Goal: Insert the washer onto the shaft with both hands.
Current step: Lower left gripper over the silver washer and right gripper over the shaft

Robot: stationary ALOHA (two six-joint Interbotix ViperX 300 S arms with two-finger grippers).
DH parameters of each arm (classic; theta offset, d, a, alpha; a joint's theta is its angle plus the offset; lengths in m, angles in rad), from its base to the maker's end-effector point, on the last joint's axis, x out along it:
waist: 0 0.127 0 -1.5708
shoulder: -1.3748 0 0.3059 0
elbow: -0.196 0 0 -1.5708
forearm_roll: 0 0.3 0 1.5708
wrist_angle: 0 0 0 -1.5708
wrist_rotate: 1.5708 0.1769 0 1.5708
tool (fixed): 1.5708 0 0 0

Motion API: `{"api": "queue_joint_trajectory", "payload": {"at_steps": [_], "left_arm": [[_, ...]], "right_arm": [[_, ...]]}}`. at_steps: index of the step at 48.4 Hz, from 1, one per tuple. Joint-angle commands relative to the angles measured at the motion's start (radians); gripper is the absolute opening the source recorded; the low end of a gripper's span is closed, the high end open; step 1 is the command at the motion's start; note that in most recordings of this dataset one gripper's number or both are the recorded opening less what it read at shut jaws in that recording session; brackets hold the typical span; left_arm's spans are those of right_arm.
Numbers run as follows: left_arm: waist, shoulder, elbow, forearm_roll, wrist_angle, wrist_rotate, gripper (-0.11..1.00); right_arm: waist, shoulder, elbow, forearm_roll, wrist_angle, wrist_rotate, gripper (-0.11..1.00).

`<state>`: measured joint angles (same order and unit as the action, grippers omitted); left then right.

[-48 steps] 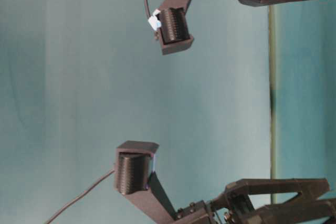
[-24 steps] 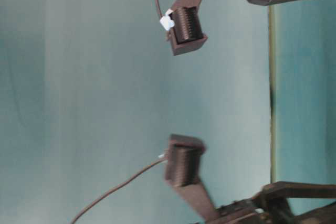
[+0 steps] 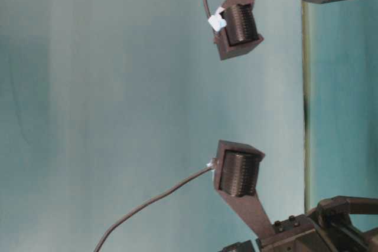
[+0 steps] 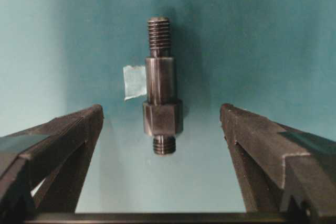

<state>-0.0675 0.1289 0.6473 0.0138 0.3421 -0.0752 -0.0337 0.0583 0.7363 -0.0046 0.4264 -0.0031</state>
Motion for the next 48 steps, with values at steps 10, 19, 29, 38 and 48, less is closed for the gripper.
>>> {"api": "queue_joint_trajectory", "payload": {"at_steps": [10, 19, 29, 38, 48], "left_arm": [[-0.002, 0.008, -0.006, 0.002, -0.018, -0.035, 0.94], [-0.002, 0.008, 0.002, 0.002, -0.038, -0.04, 0.94], [-0.002, 0.009, 0.002, 0.002, -0.038, -0.04, 0.94], [-0.002, 0.009, 0.002, 0.002, -0.038, -0.04, 0.94], [-0.002, 0.009, 0.002, 0.002, -0.038, -0.04, 0.94]], "right_arm": [[0.002, 0.0, -0.003, -0.002, -0.011, -0.009, 0.94], [0.002, 0.003, -0.002, -0.002, -0.018, -0.008, 0.94], [0.002, 0.012, -0.002, -0.002, -0.023, -0.009, 0.94], [-0.011, 0.012, 0.0, -0.002, -0.021, -0.011, 0.94], [-0.028, 0.012, 0.0, -0.003, -0.018, -0.034, 0.94]]}}
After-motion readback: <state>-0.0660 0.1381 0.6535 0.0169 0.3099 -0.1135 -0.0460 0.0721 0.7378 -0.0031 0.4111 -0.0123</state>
